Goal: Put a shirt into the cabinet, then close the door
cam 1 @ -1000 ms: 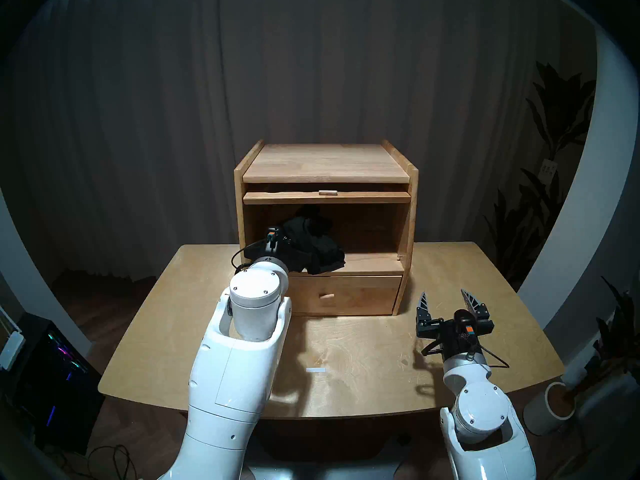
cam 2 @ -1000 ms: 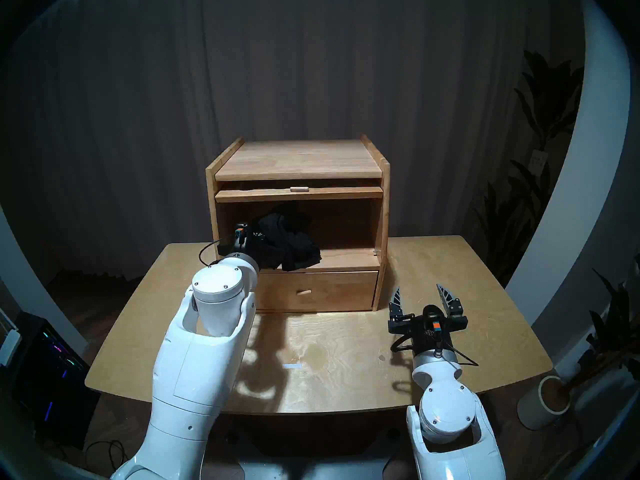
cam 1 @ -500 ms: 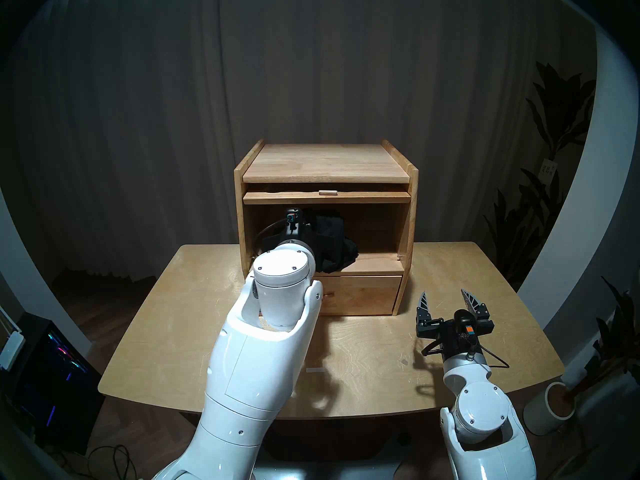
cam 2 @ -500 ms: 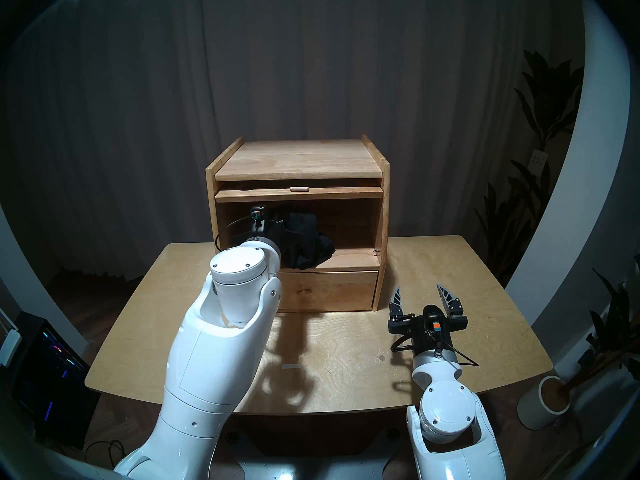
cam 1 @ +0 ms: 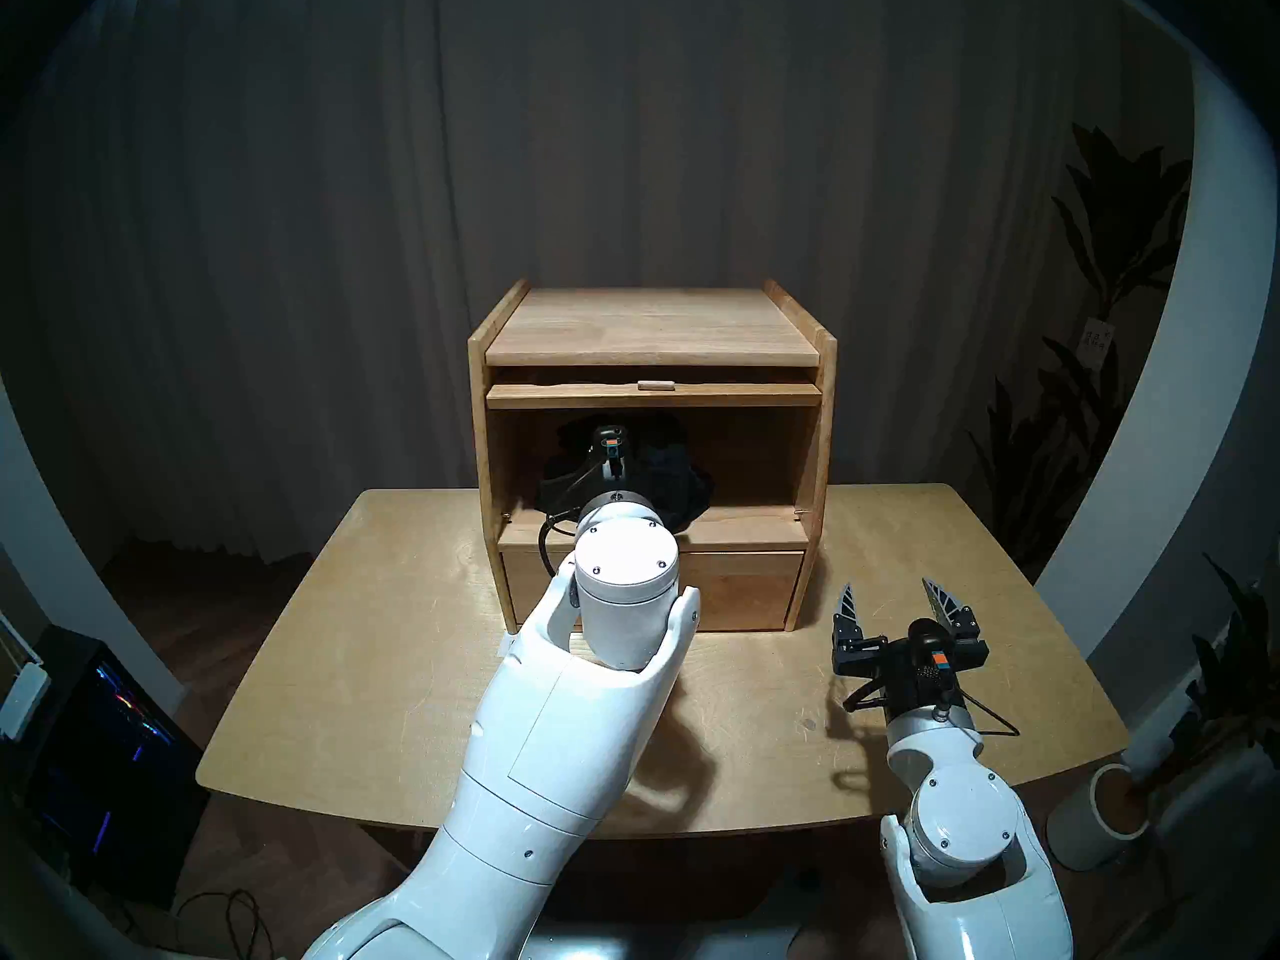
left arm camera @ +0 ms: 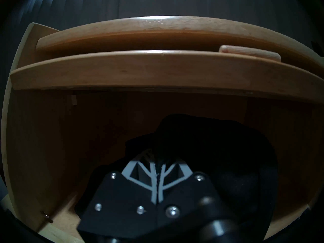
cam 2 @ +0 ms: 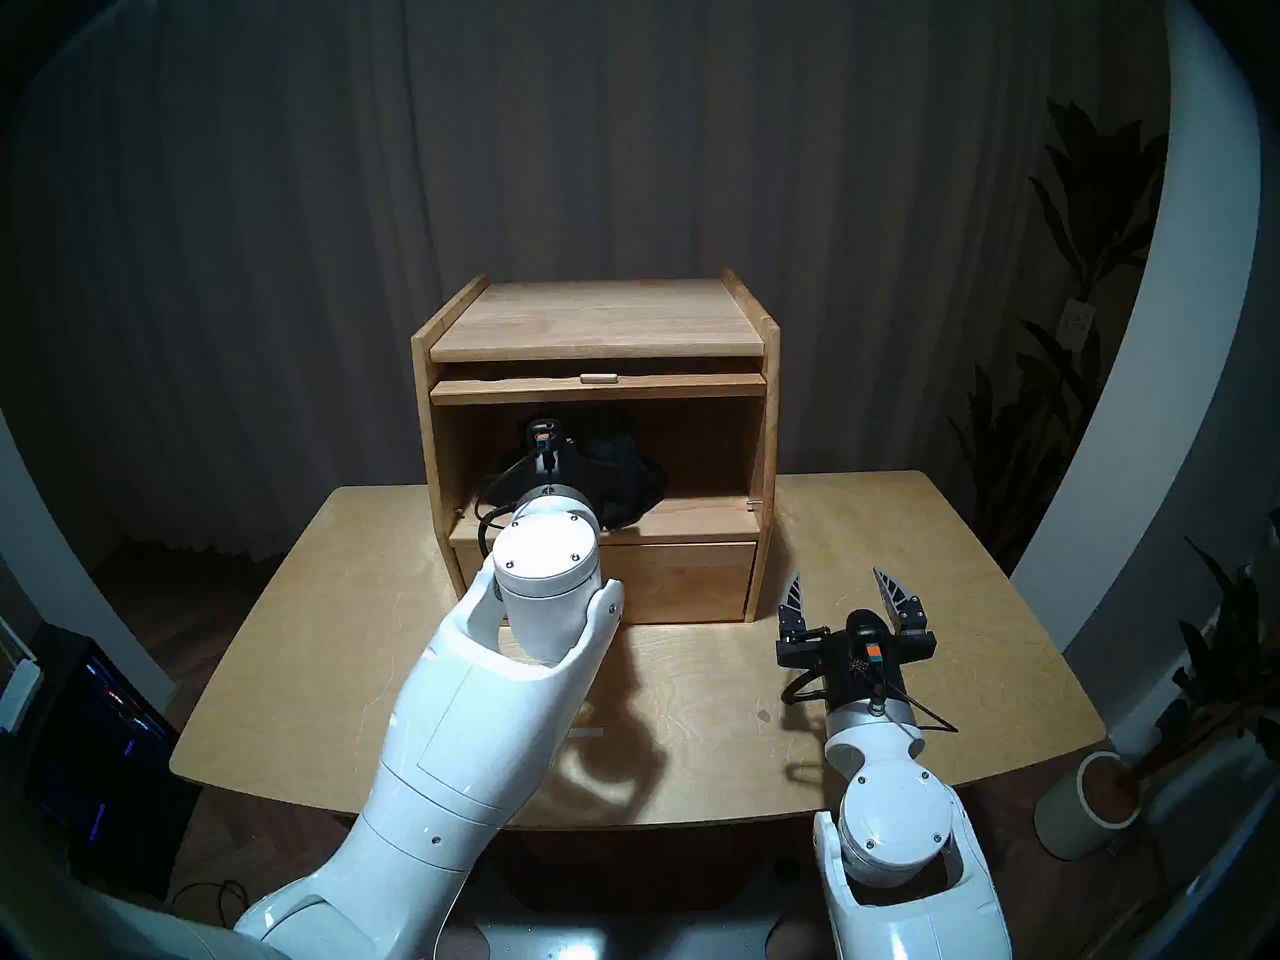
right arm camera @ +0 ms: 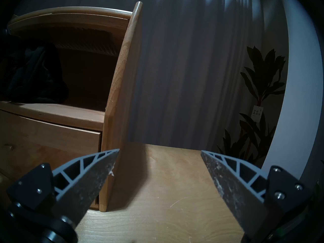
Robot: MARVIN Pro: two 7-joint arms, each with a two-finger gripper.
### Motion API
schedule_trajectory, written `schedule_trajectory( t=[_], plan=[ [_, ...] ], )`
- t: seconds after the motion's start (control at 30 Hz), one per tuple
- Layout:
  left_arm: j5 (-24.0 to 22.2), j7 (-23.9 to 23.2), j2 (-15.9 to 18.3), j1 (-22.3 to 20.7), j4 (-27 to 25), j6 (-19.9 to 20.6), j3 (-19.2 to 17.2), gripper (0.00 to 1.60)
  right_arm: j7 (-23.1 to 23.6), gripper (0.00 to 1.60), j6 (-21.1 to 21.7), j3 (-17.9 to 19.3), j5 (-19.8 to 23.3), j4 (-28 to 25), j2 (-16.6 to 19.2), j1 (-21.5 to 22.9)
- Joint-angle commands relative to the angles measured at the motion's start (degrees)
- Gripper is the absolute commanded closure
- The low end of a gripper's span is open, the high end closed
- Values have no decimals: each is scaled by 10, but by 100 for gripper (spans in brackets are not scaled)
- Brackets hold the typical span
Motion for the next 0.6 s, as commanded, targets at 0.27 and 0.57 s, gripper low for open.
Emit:
schedule_trajectory(
  t=[0.27, 0.57],
  plan=[
    [20, -77, 41, -66, 69, -126, 11, 160, -1, 0, -2, 0, -1, -16, 0, -1],
    [37, -112, 29, -108, 122, -142, -36, 160, -1, 0, -3, 0, -1, -14, 0, 0]
  ],
)
